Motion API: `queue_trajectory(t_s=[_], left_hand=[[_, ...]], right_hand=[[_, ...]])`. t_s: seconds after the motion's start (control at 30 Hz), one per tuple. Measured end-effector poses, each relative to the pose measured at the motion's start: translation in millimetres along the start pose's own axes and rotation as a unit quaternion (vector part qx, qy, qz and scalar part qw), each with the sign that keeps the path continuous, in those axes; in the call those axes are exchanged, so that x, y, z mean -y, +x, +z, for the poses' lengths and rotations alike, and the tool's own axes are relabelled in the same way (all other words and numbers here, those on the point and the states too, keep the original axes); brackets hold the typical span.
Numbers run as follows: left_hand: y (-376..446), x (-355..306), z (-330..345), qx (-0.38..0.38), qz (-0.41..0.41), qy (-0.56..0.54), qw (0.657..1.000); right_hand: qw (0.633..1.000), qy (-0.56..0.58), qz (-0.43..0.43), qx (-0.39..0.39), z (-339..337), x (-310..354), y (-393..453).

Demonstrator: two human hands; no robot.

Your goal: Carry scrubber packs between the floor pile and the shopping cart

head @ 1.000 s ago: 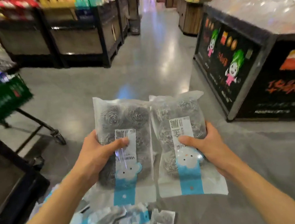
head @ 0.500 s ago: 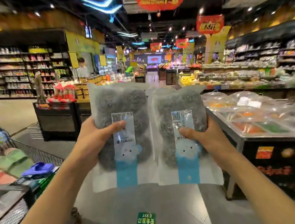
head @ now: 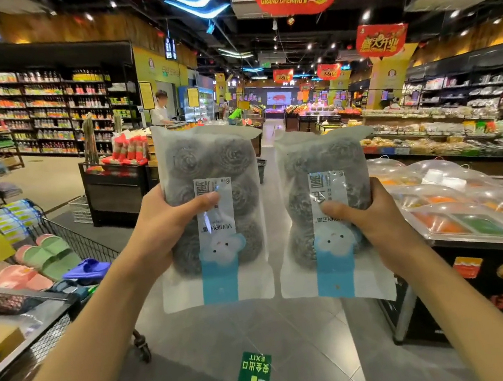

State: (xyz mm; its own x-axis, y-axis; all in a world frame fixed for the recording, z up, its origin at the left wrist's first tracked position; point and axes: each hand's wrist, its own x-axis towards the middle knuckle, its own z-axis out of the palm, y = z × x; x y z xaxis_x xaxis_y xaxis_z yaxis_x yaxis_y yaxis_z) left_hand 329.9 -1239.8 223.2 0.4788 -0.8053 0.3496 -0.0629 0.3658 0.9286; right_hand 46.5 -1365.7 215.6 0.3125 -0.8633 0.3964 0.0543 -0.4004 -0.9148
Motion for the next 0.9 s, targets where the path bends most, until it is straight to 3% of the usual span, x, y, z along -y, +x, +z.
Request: queue_trajectory(t_s=[0.2,0.47,0.67,0.9], left_hand=[[-46.3,-6.5,-5.3,-0.075,0.002,0.013,0.997],[-156.9,-40.9,-26.5,-0.229,-0.003,0.08,0.97],[-278.5,-93.4,-64.9,-0.378,0.0,0.149,0.913],[-423.2,-158.1,-88.9,-0.524,0.039,0.211,0.824]], right_hand=[[0.998,0.023,-0.016,0.047,7.4,2.4,-4.6],[0.968,0.102,-0.002,0.227,61.3,5.5,-27.3],[0.925,0.142,0.009,0.352,132.6,24.0,-82.1],[0.847,0.193,0.0,0.496,222.3,81.7,-178.5]])
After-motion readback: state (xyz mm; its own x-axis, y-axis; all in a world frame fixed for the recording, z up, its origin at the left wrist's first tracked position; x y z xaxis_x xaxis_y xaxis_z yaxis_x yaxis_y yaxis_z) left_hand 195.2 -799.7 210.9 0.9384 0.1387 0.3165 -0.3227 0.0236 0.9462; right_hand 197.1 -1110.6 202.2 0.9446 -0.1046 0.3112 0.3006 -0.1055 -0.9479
